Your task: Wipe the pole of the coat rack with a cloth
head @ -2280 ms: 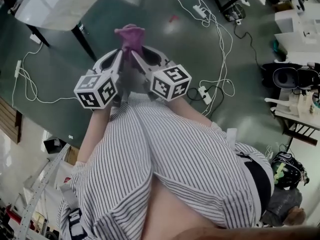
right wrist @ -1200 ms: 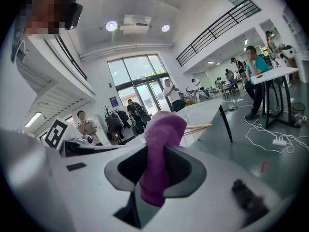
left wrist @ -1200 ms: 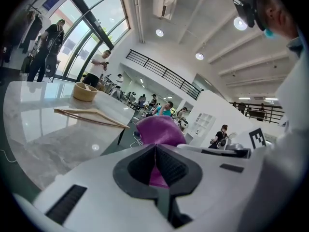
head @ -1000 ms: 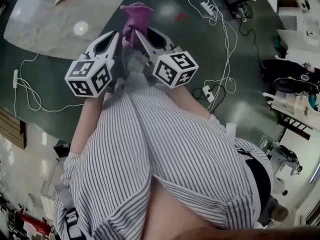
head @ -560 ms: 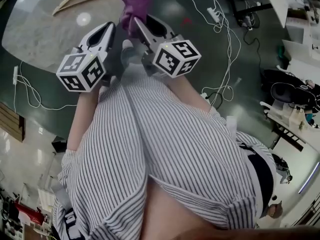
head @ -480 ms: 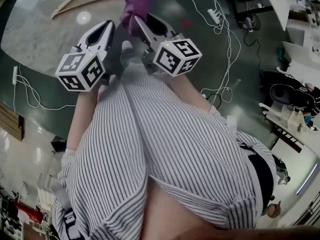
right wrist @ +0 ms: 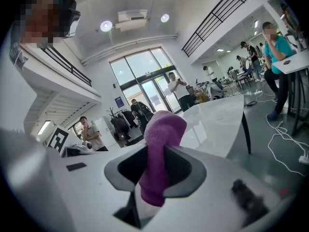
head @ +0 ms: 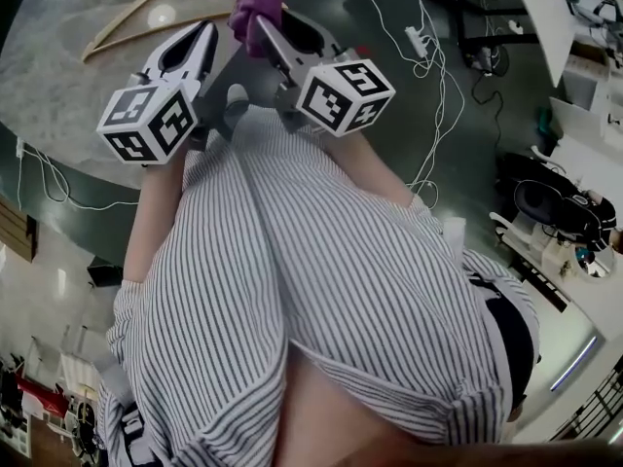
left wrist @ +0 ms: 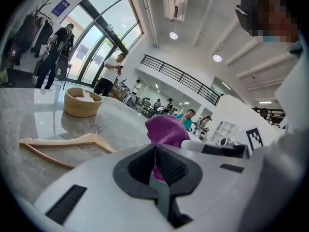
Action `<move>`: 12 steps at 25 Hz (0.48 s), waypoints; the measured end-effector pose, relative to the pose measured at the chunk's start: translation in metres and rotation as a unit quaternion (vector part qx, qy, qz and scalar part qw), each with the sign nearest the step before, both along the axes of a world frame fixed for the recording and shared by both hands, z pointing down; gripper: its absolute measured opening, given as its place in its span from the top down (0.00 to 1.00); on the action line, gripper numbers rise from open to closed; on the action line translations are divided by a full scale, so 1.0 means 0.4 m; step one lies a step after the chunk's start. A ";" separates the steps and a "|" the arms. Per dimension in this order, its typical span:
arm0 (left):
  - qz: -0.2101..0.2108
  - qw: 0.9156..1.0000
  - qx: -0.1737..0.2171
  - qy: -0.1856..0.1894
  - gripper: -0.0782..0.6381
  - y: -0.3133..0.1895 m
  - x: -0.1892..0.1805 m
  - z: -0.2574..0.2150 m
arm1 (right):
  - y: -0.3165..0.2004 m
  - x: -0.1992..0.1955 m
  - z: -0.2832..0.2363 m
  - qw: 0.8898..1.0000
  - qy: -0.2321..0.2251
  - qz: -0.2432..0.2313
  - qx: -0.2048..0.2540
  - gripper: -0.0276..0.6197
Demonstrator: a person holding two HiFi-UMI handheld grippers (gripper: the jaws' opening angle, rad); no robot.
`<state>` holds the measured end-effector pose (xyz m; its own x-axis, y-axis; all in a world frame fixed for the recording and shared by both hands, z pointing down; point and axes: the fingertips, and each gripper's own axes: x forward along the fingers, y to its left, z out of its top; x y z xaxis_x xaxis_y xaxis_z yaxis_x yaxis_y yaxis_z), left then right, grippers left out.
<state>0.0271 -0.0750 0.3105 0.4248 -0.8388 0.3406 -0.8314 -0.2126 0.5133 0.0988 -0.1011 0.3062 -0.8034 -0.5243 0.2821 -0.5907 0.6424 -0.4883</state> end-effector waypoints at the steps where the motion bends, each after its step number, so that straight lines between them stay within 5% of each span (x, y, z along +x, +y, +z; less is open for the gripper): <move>1: -0.003 1.000 -0.002 0.000 0.87 -0.014 0.004 0.005 | -0.016 0.003 0.005 1.000 0.000 -0.002 -0.002 0.79; 12: -0.022 1.000 -0.018 -0.002 0.87 -0.045 -0.012 0.024 | -0.062 -0.002 0.026 1.000 -0.001 -0.008 -0.017 0.79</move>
